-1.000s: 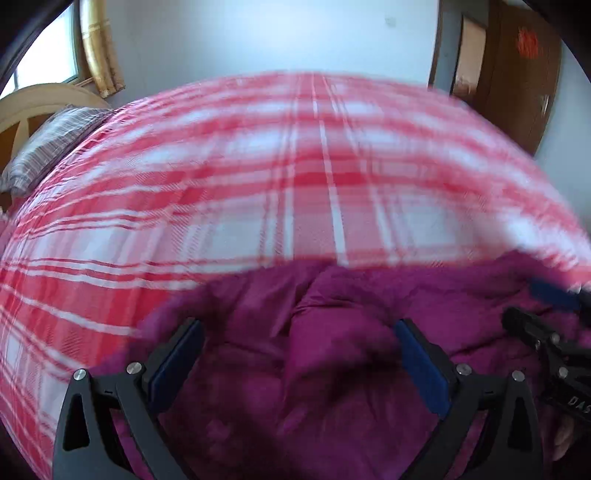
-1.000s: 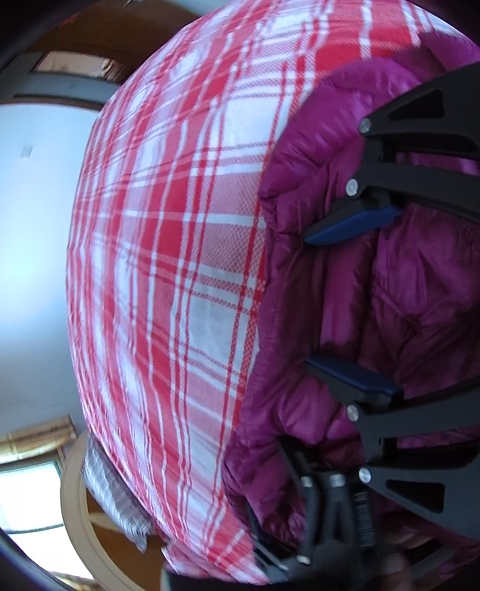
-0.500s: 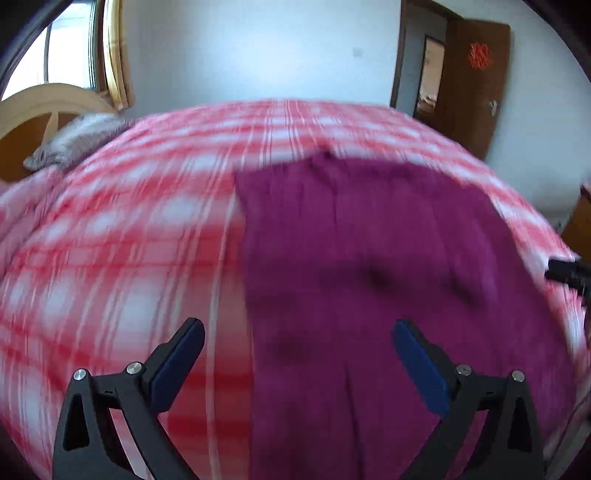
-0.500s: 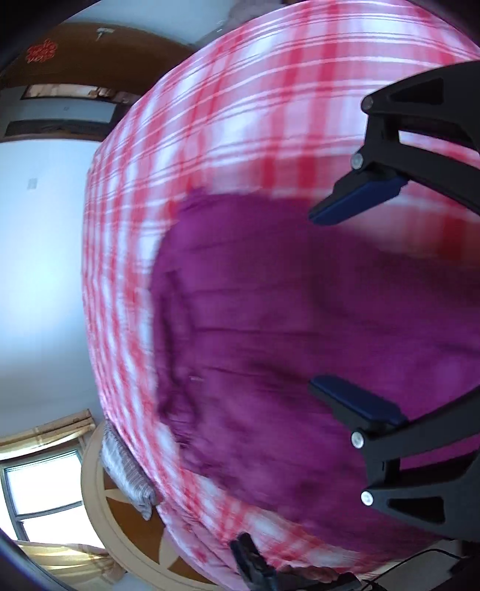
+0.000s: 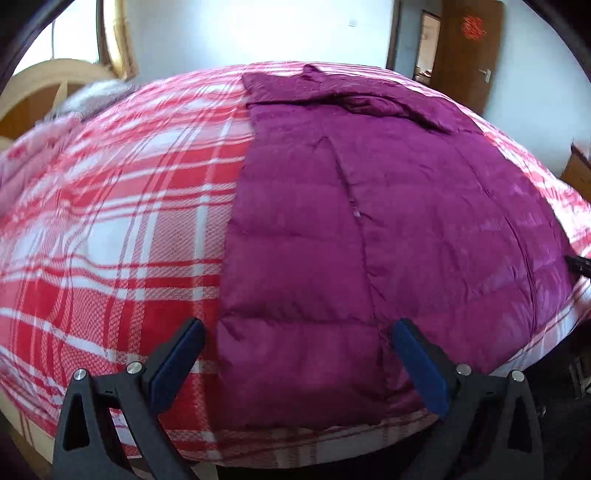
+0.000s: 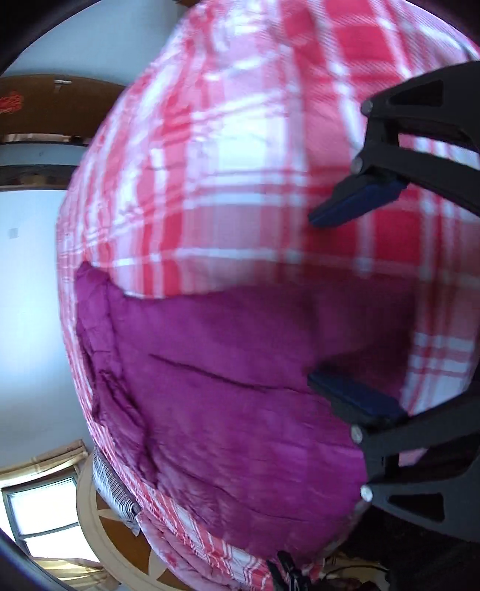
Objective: Fold large clothes
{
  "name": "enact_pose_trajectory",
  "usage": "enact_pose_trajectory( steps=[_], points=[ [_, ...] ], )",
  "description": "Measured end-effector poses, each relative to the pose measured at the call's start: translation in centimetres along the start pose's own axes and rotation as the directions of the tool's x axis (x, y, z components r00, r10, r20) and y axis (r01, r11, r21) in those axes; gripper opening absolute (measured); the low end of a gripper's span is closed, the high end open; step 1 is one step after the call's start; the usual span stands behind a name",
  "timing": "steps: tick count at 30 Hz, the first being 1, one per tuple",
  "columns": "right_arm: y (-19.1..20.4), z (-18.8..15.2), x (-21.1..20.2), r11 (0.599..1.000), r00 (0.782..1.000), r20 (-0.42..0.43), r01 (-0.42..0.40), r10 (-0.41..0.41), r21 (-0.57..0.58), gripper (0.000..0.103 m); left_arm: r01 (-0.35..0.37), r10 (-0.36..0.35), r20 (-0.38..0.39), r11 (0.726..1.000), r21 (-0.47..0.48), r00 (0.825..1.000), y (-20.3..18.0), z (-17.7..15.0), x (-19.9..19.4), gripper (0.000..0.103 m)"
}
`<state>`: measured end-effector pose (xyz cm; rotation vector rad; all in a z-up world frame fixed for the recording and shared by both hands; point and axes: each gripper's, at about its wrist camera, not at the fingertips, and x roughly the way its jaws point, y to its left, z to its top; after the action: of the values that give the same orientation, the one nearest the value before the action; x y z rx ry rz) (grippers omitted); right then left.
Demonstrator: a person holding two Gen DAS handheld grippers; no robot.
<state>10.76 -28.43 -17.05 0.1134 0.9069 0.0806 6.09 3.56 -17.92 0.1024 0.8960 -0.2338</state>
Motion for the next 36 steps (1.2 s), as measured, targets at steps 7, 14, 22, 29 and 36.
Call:
enact_pose_trajectory(
  steps=[7,14,22,29,36],
  points=[
    [0.7,0.8,-1.3,0.993,0.991,0.054,-0.118,0.118,-0.01,0.009,0.085,-0.086,0.017,0.995,0.054,0.996,-0.5,1.1,-2.0,0.01],
    [1.2,2.2,-10.5,0.972,0.942,0.242,-0.228,0.233,-0.049,0.008,0.316,-0.315,0.221,0.948,0.031,0.923,1.5,5.3,-12.5,0.007],
    [2.3,3.7,-23.3,0.948,0.821,0.474,-0.28,0.318,-0.151,0.008,0.404,-0.439,0.4,0.898,0.174,0.804,1.5,8.1,-23.1,0.007],
    [0.7,11.3,-18.4,0.962,0.838,0.478,-0.266,0.261,-0.059,0.008,0.369,-0.396,0.287,0.918,0.147,0.872,2.6,13.3,-14.0,0.007],
    [-2.6,18.1,-5.7,0.967,0.926,0.333,-0.226,0.176,0.119,0.007,0.262,-0.258,0.127,0.965,-0.019,0.958,6.6,18.4,-1.7,0.015]
  ],
)
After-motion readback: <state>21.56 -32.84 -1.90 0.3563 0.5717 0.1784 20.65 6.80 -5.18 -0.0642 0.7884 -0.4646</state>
